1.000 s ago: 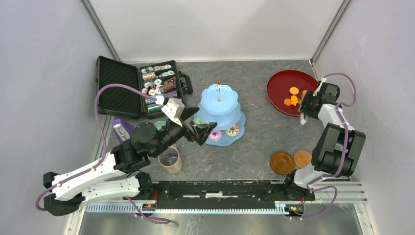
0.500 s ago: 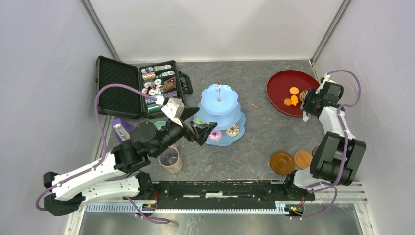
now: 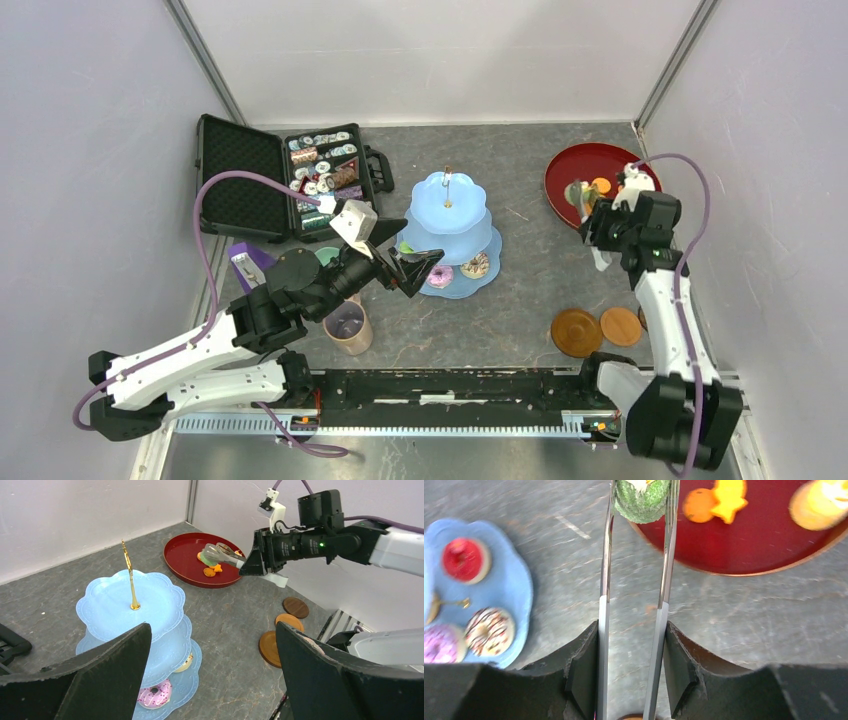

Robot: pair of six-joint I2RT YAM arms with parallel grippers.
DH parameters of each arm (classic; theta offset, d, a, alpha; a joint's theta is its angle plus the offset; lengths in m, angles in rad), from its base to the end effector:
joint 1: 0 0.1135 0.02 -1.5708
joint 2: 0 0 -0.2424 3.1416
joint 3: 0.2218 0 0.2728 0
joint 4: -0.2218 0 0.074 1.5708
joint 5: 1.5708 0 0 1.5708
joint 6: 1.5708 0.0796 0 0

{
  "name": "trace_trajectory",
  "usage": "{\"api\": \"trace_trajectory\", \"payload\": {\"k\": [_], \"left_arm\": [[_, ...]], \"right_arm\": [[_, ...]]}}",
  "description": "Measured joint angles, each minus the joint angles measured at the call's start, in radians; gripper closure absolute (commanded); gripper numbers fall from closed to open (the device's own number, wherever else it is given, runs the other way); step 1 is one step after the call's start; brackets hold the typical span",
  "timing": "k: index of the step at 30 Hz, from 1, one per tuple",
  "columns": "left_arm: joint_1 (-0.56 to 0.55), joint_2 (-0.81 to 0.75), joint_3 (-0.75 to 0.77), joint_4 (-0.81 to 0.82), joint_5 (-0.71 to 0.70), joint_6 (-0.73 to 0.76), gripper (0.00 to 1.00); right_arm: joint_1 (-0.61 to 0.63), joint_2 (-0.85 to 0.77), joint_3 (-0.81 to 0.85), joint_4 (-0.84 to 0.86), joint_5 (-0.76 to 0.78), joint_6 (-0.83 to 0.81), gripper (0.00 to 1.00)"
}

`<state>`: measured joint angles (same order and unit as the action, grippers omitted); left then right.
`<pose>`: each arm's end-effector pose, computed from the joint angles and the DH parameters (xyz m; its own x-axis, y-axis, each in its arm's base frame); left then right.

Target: Serve the afternoon tea

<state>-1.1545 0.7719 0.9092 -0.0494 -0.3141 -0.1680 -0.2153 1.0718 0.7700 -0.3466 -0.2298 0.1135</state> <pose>0.1239 -0.2195 0.3916 -0.0896 -0.1905 -0.9776 0.7408 0.6433 -0.1933 0.2937 -0.0457 0.2130 -0.5827 0.2403 -0.7763 0.0973 0.9690 0.2270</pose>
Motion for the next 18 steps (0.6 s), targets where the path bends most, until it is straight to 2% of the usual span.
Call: {"api": "trace_trajectory", "payload": {"k": [8, 13, 18], "left_arm": [[0.0, 0.0, 0.0, 0.0, 0.0, 0.0, 0.0], [0.0, 0.0, 0.0, 0.0, 0.0, 0.0, 0.0], [0.0, 0.0, 0.0, 0.0, 0.0, 0.0, 0.0]], "right_arm": [[0.117, -0.278, -0.064, -0.09, -0.178, -0.06, 0.77], [0.158, -0.349, -0.082, -0.161, -0.294, -0.095, 0.78], [0.259, -0.387, -0.122, -0.217, -0.376, -0.111, 0.78]]}}
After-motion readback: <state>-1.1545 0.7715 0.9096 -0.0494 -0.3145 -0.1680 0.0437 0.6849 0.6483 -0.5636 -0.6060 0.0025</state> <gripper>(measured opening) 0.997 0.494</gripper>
